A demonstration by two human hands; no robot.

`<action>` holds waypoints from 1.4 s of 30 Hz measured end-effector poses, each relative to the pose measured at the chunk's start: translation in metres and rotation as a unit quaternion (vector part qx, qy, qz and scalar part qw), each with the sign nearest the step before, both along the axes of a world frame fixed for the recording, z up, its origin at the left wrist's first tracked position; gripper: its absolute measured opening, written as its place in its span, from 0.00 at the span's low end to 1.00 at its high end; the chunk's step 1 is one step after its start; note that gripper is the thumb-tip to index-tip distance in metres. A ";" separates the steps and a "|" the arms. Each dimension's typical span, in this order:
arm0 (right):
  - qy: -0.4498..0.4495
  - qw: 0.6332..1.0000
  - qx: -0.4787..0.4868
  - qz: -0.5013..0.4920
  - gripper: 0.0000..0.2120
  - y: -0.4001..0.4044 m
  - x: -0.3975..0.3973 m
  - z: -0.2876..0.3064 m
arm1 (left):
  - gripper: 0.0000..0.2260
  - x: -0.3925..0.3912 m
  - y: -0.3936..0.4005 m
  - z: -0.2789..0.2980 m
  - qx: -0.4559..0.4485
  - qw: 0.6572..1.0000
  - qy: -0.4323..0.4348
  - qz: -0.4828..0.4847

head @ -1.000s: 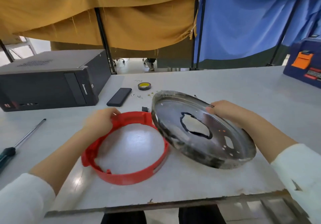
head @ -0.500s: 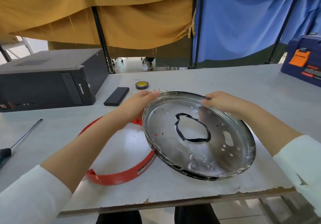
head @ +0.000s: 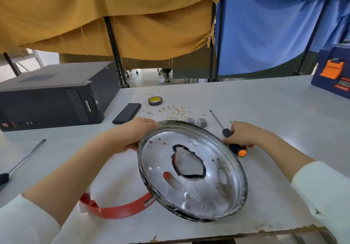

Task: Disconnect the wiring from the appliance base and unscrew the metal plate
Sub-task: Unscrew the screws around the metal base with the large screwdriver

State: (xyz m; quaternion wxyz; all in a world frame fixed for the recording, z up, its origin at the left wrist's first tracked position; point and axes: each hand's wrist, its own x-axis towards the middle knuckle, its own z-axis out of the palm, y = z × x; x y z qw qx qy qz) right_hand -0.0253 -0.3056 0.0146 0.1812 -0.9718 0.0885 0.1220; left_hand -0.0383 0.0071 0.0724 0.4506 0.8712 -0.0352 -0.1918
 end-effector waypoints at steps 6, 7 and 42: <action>-0.181 0.980 0.007 -0.076 0.14 -0.028 0.018 0.008 | 0.09 0.001 -0.012 0.000 -0.021 1.000 -0.014 0.011; -0.193 0.977 -0.002 -0.094 0.13 -0.037 0.018 0.011 | 0.09 0.000 -0.016 0.000 -0.025 1.000 -0.015 0.009; -0.182 0.978 -0.016 0.098 0.05 0.023 0.025 -0.019 | 0.30 -0.008 -0.018 -0.078 0.264 0.945 -0.191 -0.036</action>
